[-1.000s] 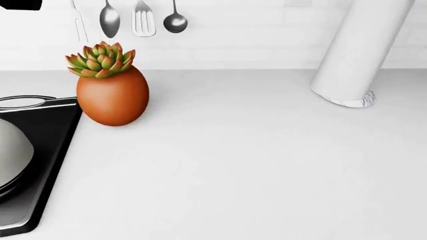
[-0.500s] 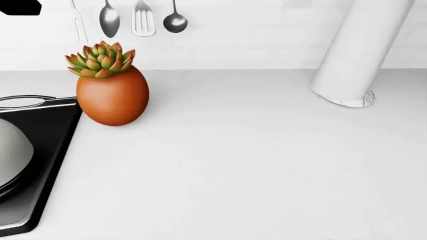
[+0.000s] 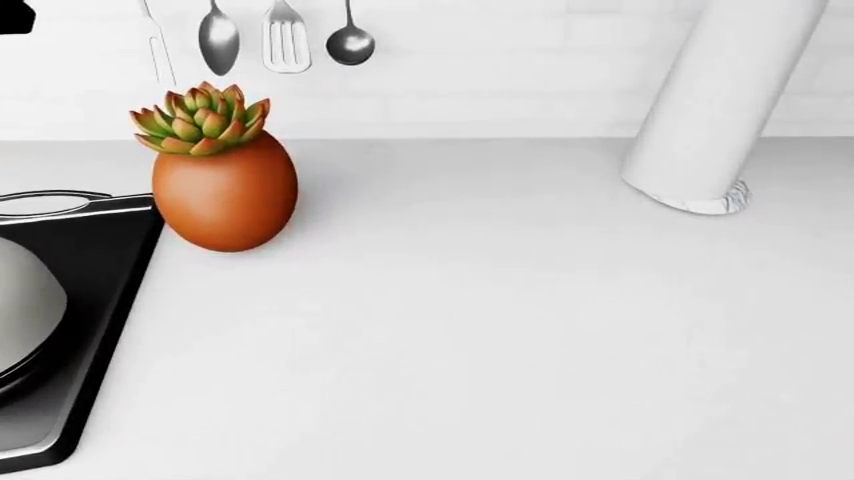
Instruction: Pick the kettle from the counter and place it on the tray. Then pick the mug from the cabinet and place it on the tray. Then close the cabinet doors.
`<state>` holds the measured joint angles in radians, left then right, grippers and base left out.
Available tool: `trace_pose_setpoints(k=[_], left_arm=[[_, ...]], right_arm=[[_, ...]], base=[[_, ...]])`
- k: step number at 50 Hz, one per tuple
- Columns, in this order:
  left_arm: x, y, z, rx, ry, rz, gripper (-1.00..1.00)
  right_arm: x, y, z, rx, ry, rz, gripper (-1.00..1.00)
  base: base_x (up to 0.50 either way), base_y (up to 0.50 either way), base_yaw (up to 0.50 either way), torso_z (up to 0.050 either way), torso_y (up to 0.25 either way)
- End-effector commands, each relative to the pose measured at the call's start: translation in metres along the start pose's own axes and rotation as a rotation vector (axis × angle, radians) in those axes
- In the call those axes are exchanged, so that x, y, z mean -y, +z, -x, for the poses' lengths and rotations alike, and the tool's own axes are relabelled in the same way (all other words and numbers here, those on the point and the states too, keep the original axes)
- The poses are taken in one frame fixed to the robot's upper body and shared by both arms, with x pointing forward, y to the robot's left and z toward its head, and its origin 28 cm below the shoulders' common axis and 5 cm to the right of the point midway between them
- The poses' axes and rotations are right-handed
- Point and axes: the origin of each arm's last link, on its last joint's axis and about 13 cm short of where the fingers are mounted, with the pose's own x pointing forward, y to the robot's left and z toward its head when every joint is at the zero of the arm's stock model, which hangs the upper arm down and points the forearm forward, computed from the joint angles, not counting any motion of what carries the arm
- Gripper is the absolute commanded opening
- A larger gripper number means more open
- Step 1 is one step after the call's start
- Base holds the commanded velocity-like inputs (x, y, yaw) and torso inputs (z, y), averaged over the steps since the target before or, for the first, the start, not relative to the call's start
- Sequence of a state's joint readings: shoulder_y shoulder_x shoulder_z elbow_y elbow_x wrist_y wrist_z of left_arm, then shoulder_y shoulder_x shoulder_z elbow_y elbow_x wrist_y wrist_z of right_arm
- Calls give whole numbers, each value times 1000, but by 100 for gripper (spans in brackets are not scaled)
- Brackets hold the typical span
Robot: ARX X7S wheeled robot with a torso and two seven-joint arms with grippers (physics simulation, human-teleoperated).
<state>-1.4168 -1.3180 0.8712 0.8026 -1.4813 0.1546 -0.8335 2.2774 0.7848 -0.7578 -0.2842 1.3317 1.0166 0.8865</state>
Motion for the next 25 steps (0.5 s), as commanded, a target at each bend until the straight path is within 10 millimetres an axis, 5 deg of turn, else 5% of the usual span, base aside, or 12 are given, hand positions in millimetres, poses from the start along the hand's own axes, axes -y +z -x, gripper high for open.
trace_pose_setpoints(k=[1,17,25], left_arm=[[-2,2,4,3,6,1,100],[-6,2,11,4,15,8,100],[-7,4,13,1,11,9,100]], right_arm=[[3,36,-34,57,21,-194,100],[-36,33,-67,-2,354,-475,100],[-59,13,-82,-129,449,-580,100]], base=[[0,0,0,0,0],[0,0,0,0,0],[0,0,2,3,0]])
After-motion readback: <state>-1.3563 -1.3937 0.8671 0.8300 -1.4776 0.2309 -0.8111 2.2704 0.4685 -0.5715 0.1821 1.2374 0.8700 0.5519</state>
